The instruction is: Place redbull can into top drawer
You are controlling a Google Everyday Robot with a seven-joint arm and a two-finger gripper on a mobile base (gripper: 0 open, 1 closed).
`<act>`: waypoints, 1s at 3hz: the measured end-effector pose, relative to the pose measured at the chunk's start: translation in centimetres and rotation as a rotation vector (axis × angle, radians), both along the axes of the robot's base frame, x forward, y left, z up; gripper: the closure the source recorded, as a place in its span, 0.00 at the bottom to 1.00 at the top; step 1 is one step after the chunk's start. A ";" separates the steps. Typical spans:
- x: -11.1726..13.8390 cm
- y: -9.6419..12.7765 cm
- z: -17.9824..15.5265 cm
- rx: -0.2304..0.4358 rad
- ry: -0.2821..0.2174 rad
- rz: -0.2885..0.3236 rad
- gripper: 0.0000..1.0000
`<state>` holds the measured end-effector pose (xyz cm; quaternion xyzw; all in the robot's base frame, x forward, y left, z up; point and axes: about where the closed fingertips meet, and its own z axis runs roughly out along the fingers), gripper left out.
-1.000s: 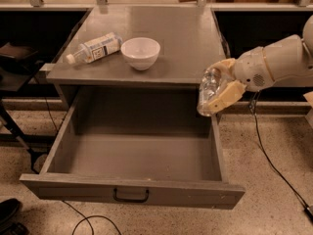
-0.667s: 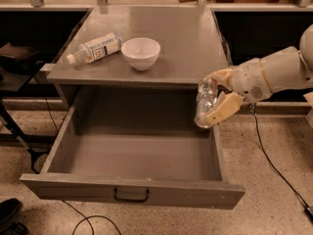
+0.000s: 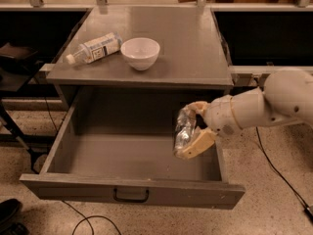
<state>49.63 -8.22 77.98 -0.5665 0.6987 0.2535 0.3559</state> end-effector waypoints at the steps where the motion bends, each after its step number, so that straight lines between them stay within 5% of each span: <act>1: 0.3 2.0 -5.0 -0.036 0.011 -0.019 1.00; 3: 2.8 3.6 -10.9 -0.112 0.061 -0.092 1.00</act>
Offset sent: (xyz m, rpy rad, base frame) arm 0.0306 0.0415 -0.1311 -0.1295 0.0596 -0.0936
